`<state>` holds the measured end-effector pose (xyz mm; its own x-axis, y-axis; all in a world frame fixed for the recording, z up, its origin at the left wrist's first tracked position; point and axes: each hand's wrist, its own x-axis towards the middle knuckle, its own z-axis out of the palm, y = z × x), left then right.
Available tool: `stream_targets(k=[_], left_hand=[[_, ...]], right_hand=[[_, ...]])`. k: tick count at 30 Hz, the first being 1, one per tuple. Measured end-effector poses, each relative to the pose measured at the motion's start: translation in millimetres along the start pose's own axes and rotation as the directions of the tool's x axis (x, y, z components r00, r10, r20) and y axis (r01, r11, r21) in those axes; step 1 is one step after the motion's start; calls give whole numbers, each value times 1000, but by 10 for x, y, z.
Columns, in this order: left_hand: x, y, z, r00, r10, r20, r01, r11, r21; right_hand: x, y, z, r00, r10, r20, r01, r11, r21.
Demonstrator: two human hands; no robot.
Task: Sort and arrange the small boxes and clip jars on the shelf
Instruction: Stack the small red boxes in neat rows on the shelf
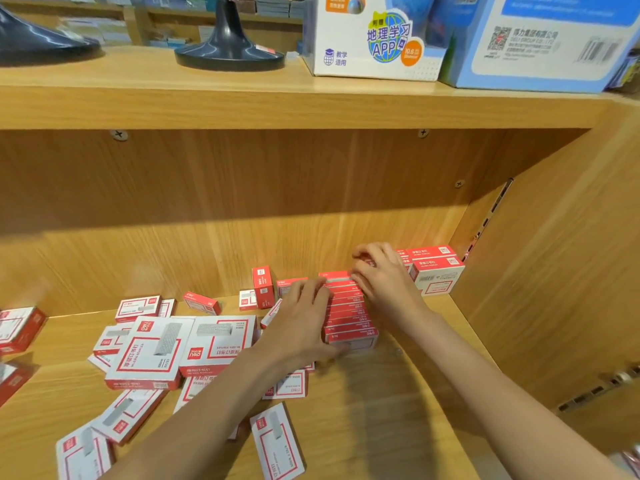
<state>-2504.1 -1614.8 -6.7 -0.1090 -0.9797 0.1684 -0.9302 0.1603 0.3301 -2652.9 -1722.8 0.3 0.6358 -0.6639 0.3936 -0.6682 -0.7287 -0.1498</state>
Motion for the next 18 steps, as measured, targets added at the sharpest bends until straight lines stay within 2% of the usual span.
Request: stream_targets(k=[2, 7, 10, 14, 18], left_hand=[[13, 15, 7, 1000, -19, 14, 19, 999, -27], [113, 15, 47, 999, -33, 24, 34, 998, -57], [130, 10, 70, 999, -27, 27, 29, 998, -60], [114, 9, 67, 1000, -23, 19, 25, 997, -80], [129, 37, 81, 997, -62, 42, 65, 994, -86]], right_hand=[[-51, 16, 6, 999, 48, -25, -48, 999, 9], [-187, 32, -115, 983, 134, -127, -113, 980, 161], [-315, 26, -154, 998, 56, 7, -56, 973, 222], [-487, 18, -183, 980, 25, 199, -56, 987, 149], [-539, 1, -191, 970, 29, 240, -41, 998, 46]])
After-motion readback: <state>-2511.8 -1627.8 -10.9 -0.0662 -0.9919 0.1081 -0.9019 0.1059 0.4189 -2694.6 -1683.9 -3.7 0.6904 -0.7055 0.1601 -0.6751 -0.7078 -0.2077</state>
